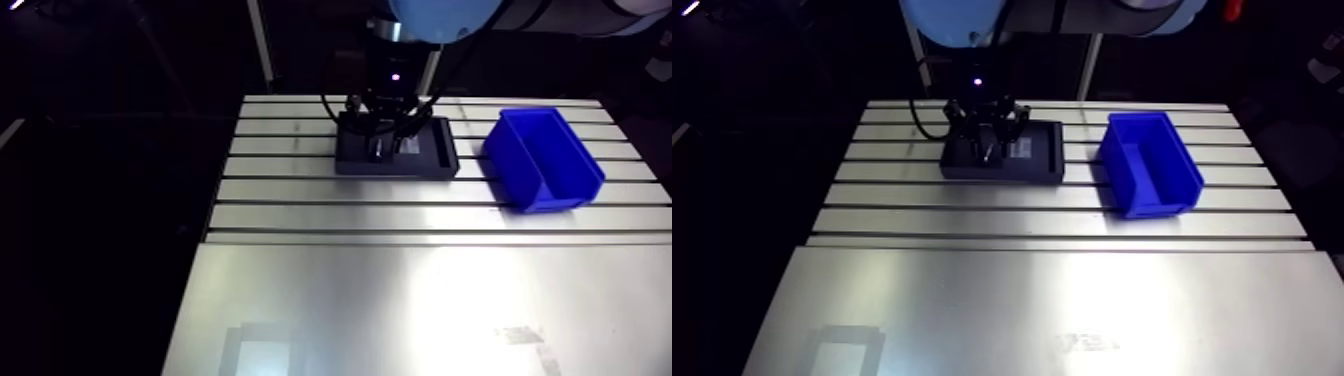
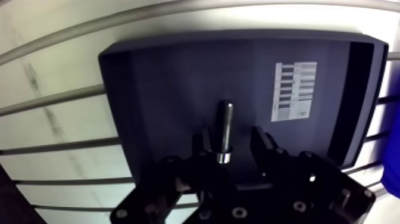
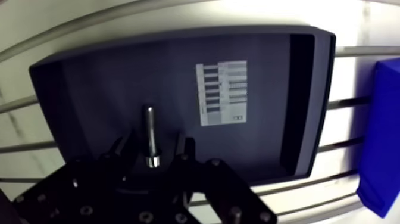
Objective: Pick up the M10 bolt from the tray and put it into the blue bin.
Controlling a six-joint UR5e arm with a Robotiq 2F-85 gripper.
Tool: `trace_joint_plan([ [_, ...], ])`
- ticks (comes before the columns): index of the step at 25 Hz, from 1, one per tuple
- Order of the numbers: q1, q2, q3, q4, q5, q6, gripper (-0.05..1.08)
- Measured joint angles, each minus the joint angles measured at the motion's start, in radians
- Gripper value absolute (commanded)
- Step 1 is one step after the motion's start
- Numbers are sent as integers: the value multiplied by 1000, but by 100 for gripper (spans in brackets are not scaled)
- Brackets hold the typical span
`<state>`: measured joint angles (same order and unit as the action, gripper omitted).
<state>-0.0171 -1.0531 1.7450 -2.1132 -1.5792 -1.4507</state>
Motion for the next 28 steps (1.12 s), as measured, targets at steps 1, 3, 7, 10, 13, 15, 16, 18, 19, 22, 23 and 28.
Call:
trace_joint_plan([
  [1,0,0,0,0,0,0,58],
  [3,0,0,0,0,0,0,59],
  [7,0,0,0,0,0,0,67],
  [10,0,0,0,0,0,0,69],
  [13,0,0,0,0,0,0,71],
  [15,0,0,0,-1,0,0,72],
  [16,0,0,0,-1,0,0,73],
  [18,0,0,0,-1,0,0,74],
  [19,0,0,0,-1,0,0,74],
  [22,0,0,0,-2,0,0,75],
  [23,0,0,0,-1,0,0,75],
  [28,-1,0,-1,-2,0,-1,78],
])
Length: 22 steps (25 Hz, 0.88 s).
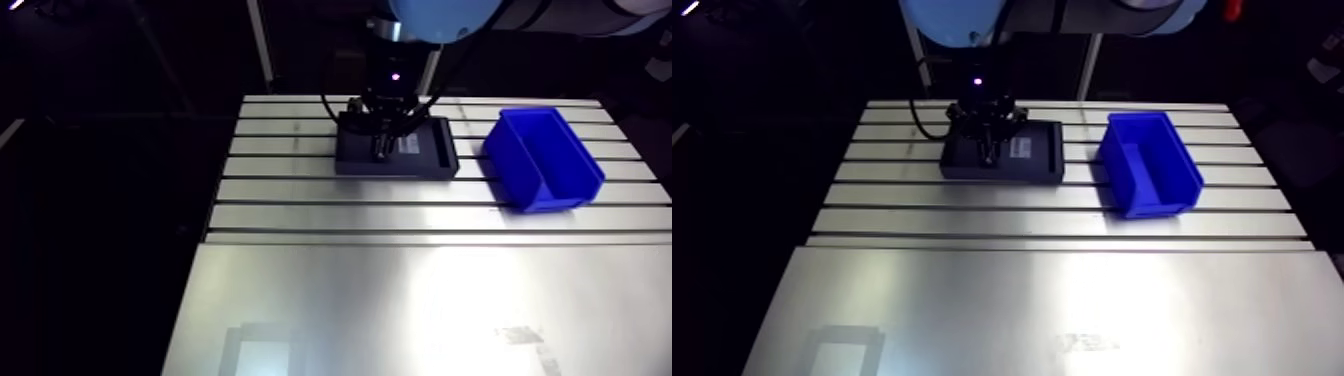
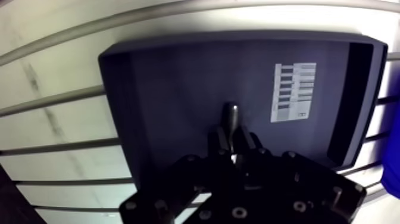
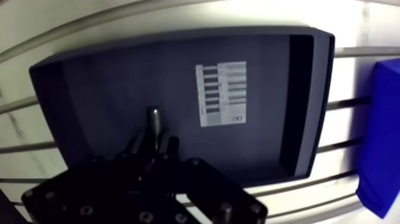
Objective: Pick up the M10 bolt from the tray and put it into the blue bin.
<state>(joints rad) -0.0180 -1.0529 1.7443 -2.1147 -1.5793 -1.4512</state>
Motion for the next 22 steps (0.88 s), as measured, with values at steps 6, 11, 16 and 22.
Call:
trace_joint_plan([
  [6,0,-1,-1,0,0,-1,80],
  [11,-1,-2,-1,0,-1,-1,82],
  [16,-1,-4,-1,0,-2,-1,86],
  [22,-1,-7,0,-19,-3,-3,89],
])
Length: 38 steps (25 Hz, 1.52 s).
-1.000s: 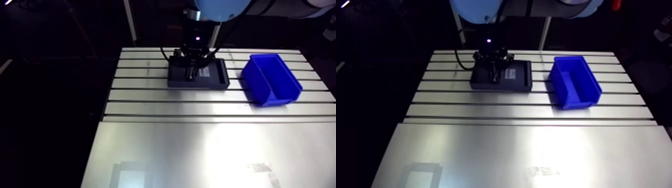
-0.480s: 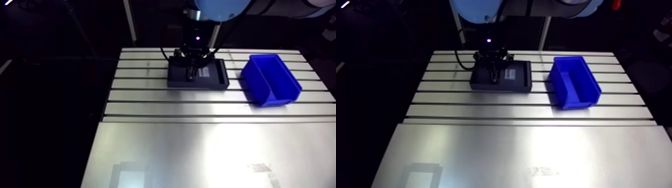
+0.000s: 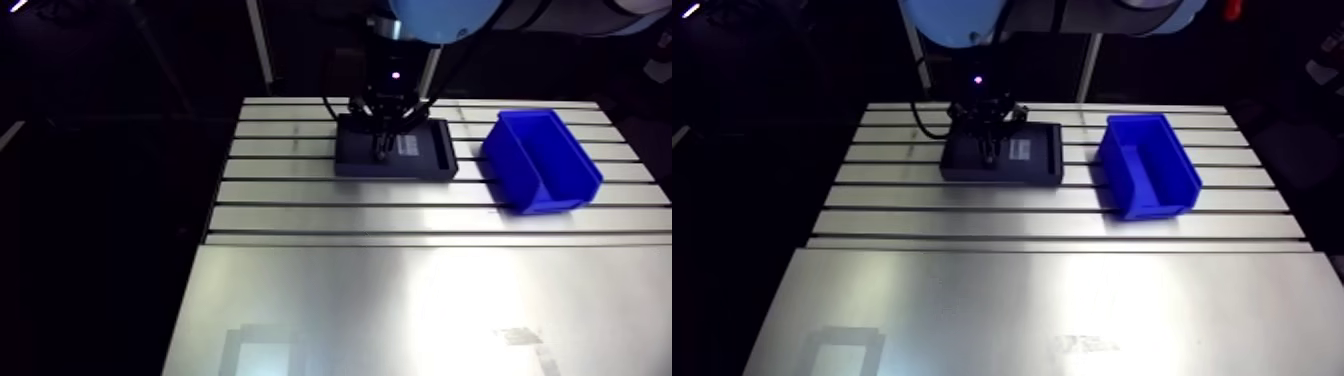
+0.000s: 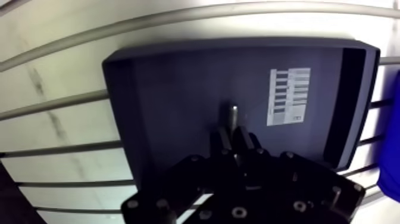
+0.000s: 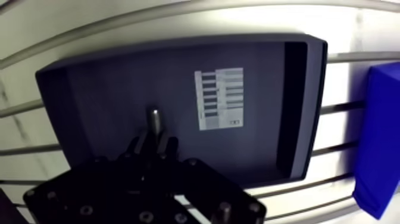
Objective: Pick up the M10 bolt from the tray and put it into the blue bin.
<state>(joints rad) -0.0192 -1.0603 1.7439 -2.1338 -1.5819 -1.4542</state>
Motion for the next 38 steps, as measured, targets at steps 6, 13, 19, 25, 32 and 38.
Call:
trace_joint_plan([
  [6,-1,-8,-1,-13,-3,-5,90],
  [13,-1,-40,-4,-13,-4,-8,101],
  [19,-3,-117,-7,32,-7,-19,105],
  [25,-7,-221,-2,124,-8,-87,105],
  [32,-9,-340,4,235,-9,-206,104],
  [38,-22,-411,23,288,-7,-427,104],
])
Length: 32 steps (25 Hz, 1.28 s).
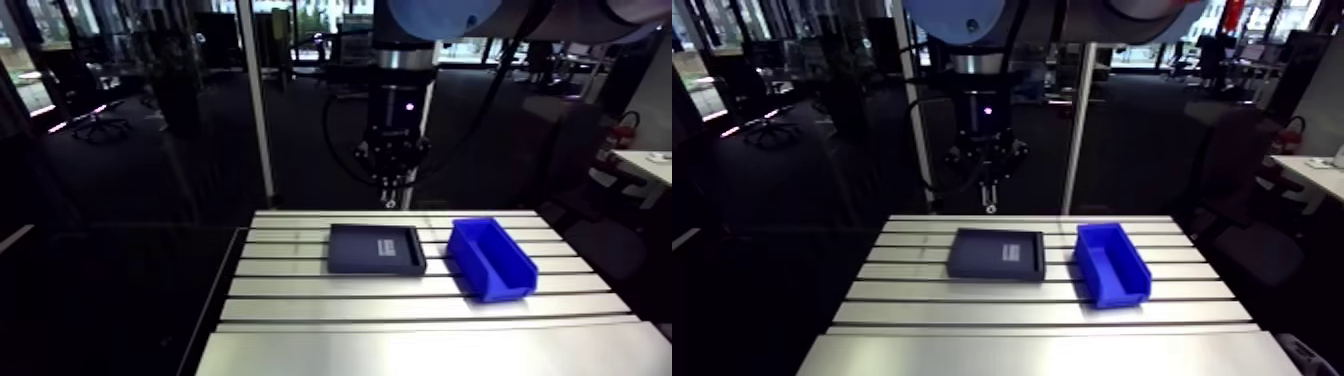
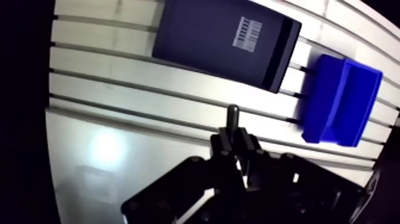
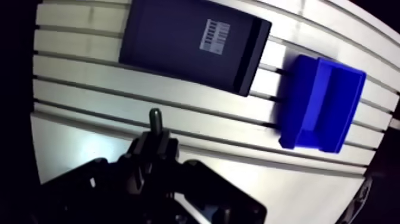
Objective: Pick up the M10 bolt from the tray and put it into the blue bin.
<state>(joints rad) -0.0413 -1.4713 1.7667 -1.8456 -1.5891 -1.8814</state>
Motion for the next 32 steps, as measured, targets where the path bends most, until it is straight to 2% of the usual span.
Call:
trace_joint_plan([
  [2,-19,-22,13,4,2,-123,104],
  [7,-109,-55,38,4,10,-444,104],
  [16,-279,-67,47,15,35,-970,105],
  [27,-488,-58,40,55,86,-1649,105],
  [29,-516,-52,43,34,85,-1768,105],
  [32,-539,-32,56,-28,57,-1875,105],
])
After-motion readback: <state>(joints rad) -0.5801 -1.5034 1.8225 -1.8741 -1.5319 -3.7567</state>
